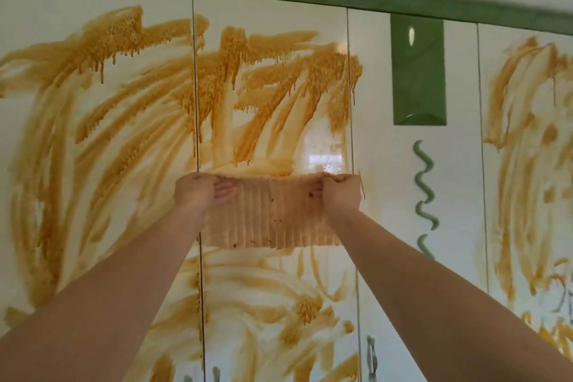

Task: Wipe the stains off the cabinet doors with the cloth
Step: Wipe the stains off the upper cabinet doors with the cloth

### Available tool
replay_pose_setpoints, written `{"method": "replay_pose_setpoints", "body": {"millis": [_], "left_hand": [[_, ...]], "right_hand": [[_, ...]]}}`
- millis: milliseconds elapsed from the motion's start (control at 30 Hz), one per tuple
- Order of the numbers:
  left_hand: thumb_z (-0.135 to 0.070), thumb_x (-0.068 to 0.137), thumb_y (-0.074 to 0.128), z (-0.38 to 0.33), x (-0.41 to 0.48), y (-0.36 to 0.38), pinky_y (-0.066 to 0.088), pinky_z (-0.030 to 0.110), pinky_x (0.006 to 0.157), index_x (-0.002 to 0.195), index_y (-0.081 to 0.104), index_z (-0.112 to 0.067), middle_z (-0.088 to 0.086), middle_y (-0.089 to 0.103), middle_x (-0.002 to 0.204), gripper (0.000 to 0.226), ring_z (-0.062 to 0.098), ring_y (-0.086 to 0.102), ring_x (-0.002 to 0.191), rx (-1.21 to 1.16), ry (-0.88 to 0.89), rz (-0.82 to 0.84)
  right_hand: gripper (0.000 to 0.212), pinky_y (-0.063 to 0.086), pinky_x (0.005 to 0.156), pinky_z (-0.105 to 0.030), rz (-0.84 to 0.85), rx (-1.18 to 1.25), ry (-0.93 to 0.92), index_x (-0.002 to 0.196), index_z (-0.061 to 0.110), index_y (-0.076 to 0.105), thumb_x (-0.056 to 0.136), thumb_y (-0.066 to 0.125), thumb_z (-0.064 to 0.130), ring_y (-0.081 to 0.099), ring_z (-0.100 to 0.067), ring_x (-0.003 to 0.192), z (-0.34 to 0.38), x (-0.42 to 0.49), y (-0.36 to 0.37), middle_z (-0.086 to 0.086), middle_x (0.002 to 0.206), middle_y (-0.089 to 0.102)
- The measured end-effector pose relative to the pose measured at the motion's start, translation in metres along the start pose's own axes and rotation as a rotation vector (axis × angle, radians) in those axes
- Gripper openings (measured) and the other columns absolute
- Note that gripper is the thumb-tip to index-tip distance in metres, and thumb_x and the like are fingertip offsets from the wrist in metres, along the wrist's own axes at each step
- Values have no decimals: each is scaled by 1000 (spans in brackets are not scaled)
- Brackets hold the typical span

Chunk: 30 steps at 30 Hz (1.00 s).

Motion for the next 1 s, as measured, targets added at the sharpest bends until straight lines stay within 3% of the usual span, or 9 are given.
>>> {"method": "replay_pose_setpoints", "body": {"millis": [167,267,400,533,667,800,900,1000], "left_hand": [[2,107,31,26,11,55,60,32,65,115,55,14,31,63,110,28,36,70,89,-34,24,56],[3,105,37,47,28,89,61,27,54,109,59,15,32,67,104,25,26,75,66,-58,107,47],[3,103,41,67,41,117,62,27,58,108,60,12,26,70,96,22,29,74,76,-42,128,-6],[4,102,41,76,44,137,60,24,52,100,60,9,24,69,92,19,27,71,73,-39,165,-83],[5,103,41,88,45,146,60,26,50,111,54,11,29,67,97,17,30,71,76,-118,193,-187],[6,101,44,97,42,150,62,28,61,126,44,3,27,70,98,25,27,76,77,-114,340,-286],[3,100,50,105,29,155,59,27,81,127,40,-19,3,72,96,36,13,75,86,90,567,-275],[-1,97,56,123,28,155,45,29,108,124,57,-23,-9,64,125,36,11,60,122,644,861,-129]], "right_hand": [[16,52,62,-25,-17,68,-17,113,11,49,98,50,6,76,-20,79,-14,45,-22,-8,91,76],[17,56,67,-27,-37,73,-26,113,12,48,98,51,6,75,-20,79,-24,85,-38,-8,95,75],[14,55,66,-27,-48,56,-25,110,15,46,99,52,9,74,-21,82,-39,121,-49,-9,99,73],[14,54,65,-25,-24,73,-27,111,15,45,100,52,10,74,-21,83,-49,145,-48,-9,102,72],[16,44,59,-21,-22,77,-44,111,18,41,102,52,12,71,-21,86,-53,150,-42,-6,99,70],[34,46,69,-24,-41,61,-117,127,23,35,101,54,12,64,-12,84,-60,152,-39,6,94,62],[51,49,92,-34,-12,-100,-274,140,30,33,98,54,11,61,-10,100,-66,151,-38,15,116,58],[46,50,100,-39,-15,-499,-577,137,17,45,94,53,6,50,-20,123,-78,143,-27,3,141,47]]}}
Point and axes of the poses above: each hand's wrist, its own x-axis towards the middle knuckle, its own y-axis out of the palm, z = x × y, the point moved 3 cm from there along x, towards the middle knuckle
